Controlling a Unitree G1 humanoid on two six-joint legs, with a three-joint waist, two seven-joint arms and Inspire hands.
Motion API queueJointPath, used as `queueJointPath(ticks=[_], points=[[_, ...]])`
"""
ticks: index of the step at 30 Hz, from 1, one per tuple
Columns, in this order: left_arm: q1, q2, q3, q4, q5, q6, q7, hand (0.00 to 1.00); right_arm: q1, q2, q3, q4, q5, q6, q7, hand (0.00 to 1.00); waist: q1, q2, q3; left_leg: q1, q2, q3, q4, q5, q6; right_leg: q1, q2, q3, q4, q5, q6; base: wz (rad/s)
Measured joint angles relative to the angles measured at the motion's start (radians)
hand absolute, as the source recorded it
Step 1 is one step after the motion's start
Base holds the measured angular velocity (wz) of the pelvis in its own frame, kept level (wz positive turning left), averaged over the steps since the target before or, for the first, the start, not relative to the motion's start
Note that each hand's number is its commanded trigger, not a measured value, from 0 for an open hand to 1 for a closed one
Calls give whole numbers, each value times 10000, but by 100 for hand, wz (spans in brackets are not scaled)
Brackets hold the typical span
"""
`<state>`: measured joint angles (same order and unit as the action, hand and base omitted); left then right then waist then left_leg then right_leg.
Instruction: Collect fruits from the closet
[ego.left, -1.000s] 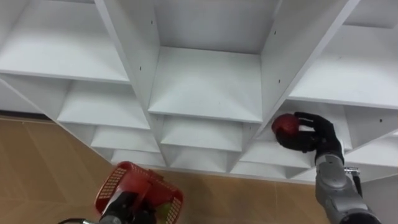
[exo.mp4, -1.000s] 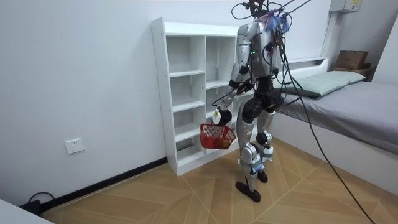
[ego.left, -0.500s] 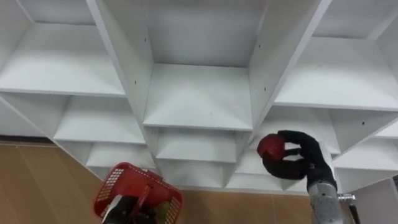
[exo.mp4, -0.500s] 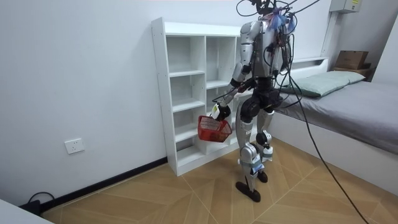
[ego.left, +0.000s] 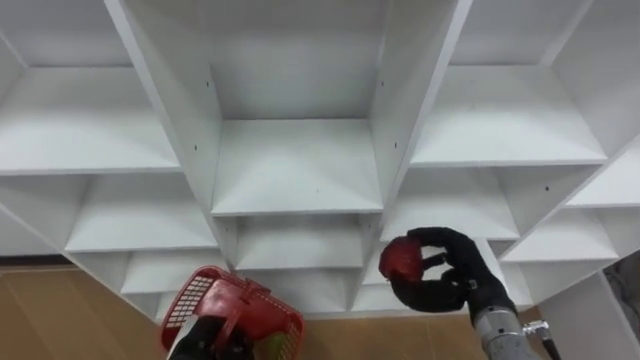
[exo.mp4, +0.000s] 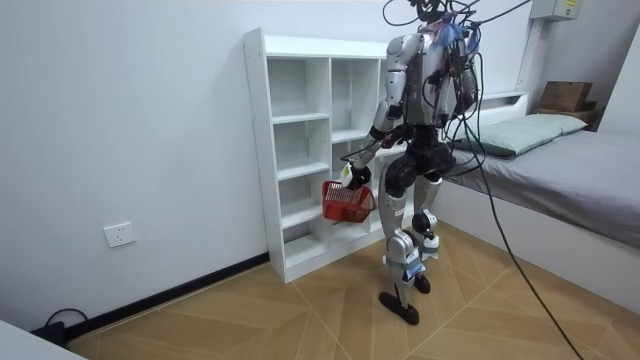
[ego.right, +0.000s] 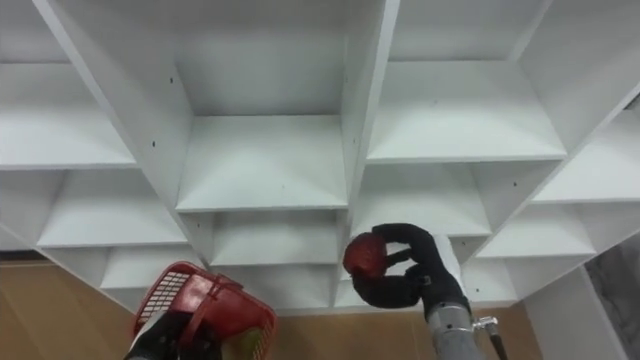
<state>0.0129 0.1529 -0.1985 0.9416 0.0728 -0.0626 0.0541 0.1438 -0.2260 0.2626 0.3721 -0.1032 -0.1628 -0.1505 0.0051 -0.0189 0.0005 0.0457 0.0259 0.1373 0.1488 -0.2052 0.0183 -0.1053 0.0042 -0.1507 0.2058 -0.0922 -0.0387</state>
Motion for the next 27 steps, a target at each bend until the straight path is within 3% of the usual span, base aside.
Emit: queueJointPath(ticks=[8, 18, 27], points=[[-4, -61, 2, -13, -15, -7, -68, 100, 51, 36, 462, -425, -443, 108, 918, 100, 10, 29, 38, -9, -5, -10, -9, -2, 3, -3, -27, -31, -43, -17, 25, 0], [-193, -181, -26, -298, -31, -51, 8, 100, 29, 299, 761, -437, -906, 117, 1122, 100, 15, -3, 41, -181, -12, -26, -3, -6, 0, -226, -25, -136, 2, -36, 13, 0], [-293, -283, -36, -298, -49, -51, -110, 100, -261, 346, 1101, -428, -2358, 347, 1609, 100, 157, -92, 93, -270, -3, -30, 31, -6, 0, -276, -55, -168, -9, -34, 10, 0]])
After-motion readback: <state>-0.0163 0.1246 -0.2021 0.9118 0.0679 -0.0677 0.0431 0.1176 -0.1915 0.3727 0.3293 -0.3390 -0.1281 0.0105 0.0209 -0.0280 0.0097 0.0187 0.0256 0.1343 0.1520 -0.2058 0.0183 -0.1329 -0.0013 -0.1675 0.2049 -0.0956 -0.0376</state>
